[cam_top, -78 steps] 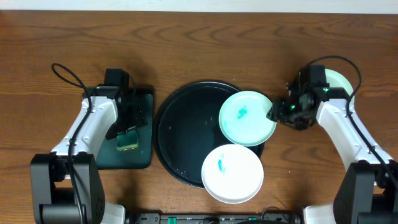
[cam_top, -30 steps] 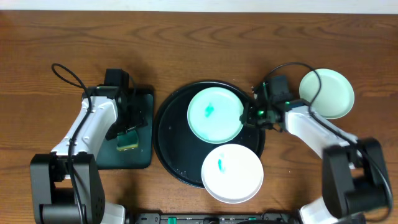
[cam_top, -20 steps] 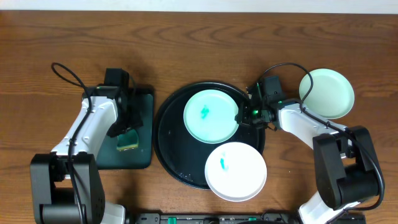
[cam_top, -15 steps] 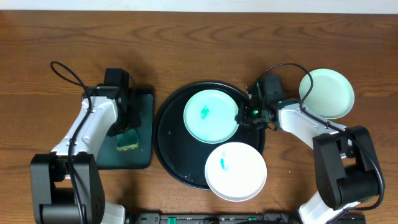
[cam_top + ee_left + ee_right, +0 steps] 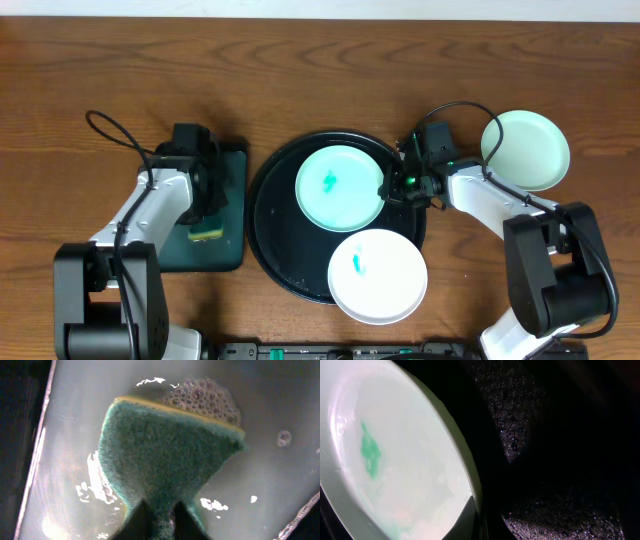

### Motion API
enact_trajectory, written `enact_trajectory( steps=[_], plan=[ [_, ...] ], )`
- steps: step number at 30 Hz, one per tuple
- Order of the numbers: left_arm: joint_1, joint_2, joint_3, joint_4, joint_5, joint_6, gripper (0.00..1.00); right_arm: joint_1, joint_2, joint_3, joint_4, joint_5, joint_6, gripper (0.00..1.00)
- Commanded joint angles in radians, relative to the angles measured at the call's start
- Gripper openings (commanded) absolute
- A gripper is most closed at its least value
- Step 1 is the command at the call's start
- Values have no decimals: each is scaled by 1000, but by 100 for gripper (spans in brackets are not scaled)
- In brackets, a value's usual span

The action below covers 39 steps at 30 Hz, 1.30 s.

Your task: Clean dirty plates on tray and stack at the side

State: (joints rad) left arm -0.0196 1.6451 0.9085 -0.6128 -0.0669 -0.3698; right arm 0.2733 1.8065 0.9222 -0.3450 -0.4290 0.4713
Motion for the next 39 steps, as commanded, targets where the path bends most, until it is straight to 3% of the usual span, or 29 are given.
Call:
enact_trajectory(
  steps=[1,8,22,29,39],
  plan=[
    [3,1,-12,19,3,1,7,16,21,2,-18,-19,2,1],
    [3,-56,21,-18,41,29,7,16,21,2,-23,-19,2,1],
    [2,-524,40,-60,34,63,7,16,21,2,-18,-18,-2,1],
    [2,-566,40,-58,29,138,7,16,21,2,-15,-18,-1,1],
    [2,-552,40,-61,29,136,7,16,21,2,-14,-18,-1,1]
  ],
)
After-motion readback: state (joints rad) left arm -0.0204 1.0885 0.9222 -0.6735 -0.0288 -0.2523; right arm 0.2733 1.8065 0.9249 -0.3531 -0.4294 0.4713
